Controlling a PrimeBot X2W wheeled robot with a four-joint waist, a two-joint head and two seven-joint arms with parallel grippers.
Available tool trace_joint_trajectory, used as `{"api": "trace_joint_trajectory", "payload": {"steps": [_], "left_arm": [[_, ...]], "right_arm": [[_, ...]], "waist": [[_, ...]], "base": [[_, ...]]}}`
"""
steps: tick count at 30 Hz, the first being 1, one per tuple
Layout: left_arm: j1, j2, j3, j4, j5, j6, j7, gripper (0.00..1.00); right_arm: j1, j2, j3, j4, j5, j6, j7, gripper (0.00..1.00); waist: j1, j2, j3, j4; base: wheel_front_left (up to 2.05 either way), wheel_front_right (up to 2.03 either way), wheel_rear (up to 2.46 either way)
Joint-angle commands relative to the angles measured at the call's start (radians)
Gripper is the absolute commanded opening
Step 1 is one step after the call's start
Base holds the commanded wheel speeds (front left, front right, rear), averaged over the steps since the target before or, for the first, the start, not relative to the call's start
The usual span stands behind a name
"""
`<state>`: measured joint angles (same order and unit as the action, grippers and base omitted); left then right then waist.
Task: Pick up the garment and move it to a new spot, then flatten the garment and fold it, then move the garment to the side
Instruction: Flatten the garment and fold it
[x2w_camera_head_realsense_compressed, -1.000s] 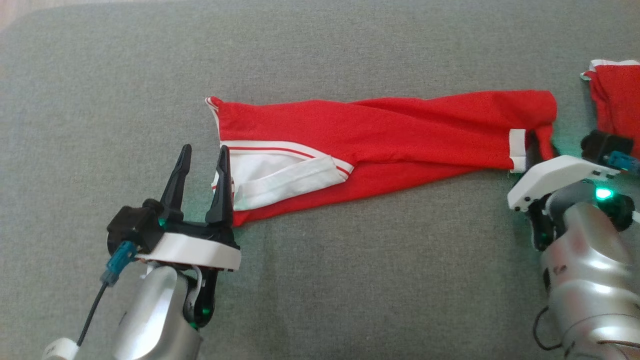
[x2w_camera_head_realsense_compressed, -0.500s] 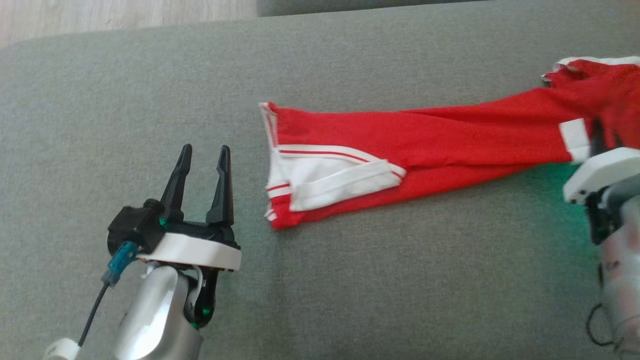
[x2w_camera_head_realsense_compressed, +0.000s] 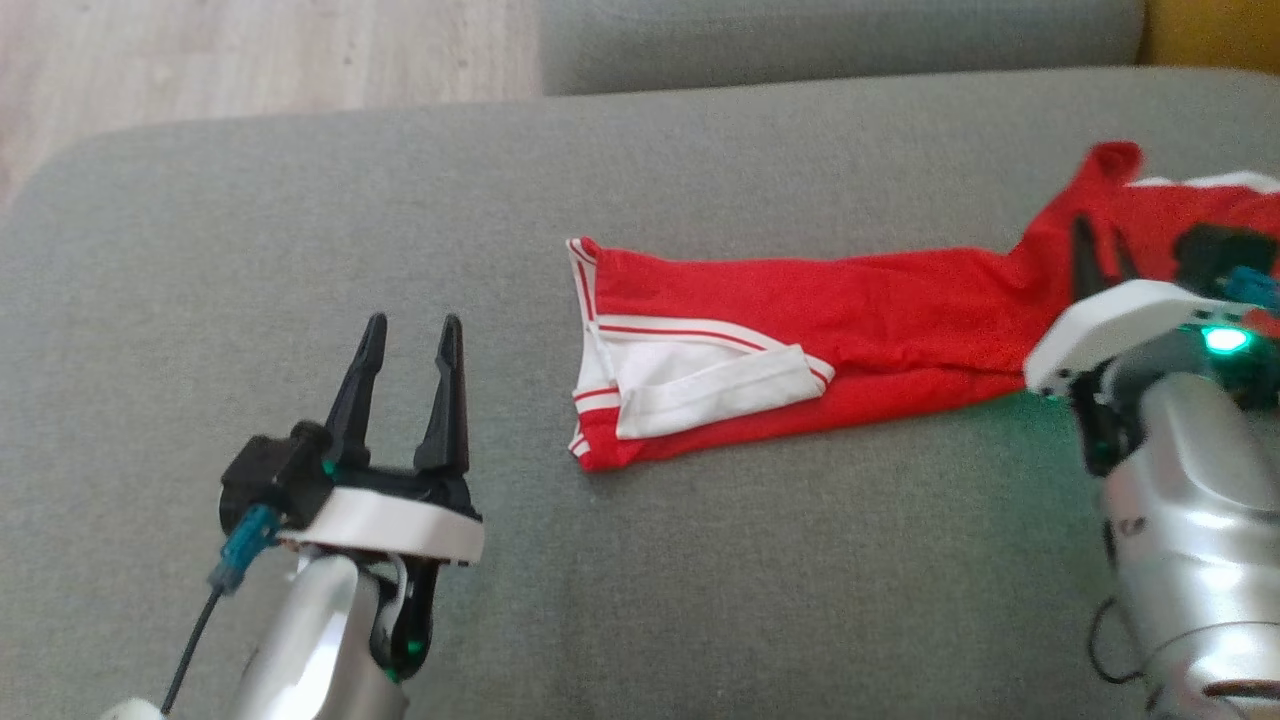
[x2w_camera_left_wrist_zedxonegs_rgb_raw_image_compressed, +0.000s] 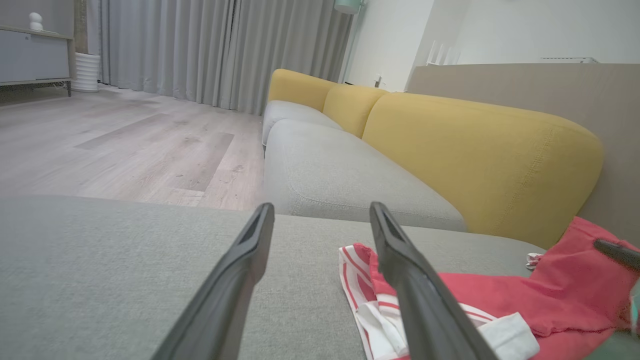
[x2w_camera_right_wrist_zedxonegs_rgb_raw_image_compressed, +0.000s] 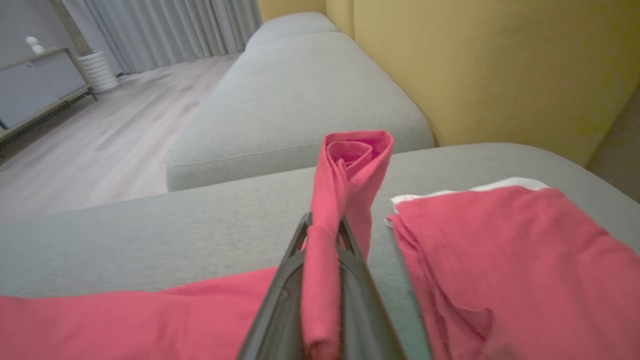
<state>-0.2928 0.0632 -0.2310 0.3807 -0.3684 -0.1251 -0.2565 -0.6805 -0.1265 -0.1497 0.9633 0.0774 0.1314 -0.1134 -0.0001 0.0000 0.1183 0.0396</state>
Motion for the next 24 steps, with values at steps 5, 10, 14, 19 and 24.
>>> {"api": "trace_joint_trajectory", "payload": {"steps": [5,10,14,19,24], "left_arm": [[0.013,0.019,0.042,-0.033,0.002,-0.005,-0.005,1.00],[0.020,0.021,0.046,-0.041,0.002,-0.005,-0.005,1.00],[0.021,0.024,0.043,-0.045,0.002,-0.005,-0.005,1.00],[0.019,0.024,0.030,-0.041,-0.001,-0.005,-0.005,1.00],[0.011,0.020,0.014,-0.038,-0.007,-0.005,-0.005,1.00]], "right_arm": [[0.001,0.060,0.128,-0.093,0.075,-0.001,0.035,0.00],[0.018,0.074,0.222,-0.134,0.139,-0.001,0.068,0.00],[0.042,0.076,0.364,-0.177,0.274,-0.001,0.090,0.00],[0.068,0.076,0.509,-0.197,0.391,-0.001,0.100,0.00],[0.071,0.076,0.586,-0.152,0.451,-0.001,0.082,0.00]], "waist": [[0.0001,0.0000,-0.065,0.052],[0.0001,0.0000,-0.080,0.090],[0.0001,0.0000,-0.080,0.136],[0.0001,0.0000,-0.069,0.190],[0.0001,0.0000,-0.049,0.237]], "base": [[0.00,0.00,0.00],[0.00,0.00,0.00],[0.00,0.00,0.00],[0.00,0.00,0.00],[0.00,0.00,0.00]]}}
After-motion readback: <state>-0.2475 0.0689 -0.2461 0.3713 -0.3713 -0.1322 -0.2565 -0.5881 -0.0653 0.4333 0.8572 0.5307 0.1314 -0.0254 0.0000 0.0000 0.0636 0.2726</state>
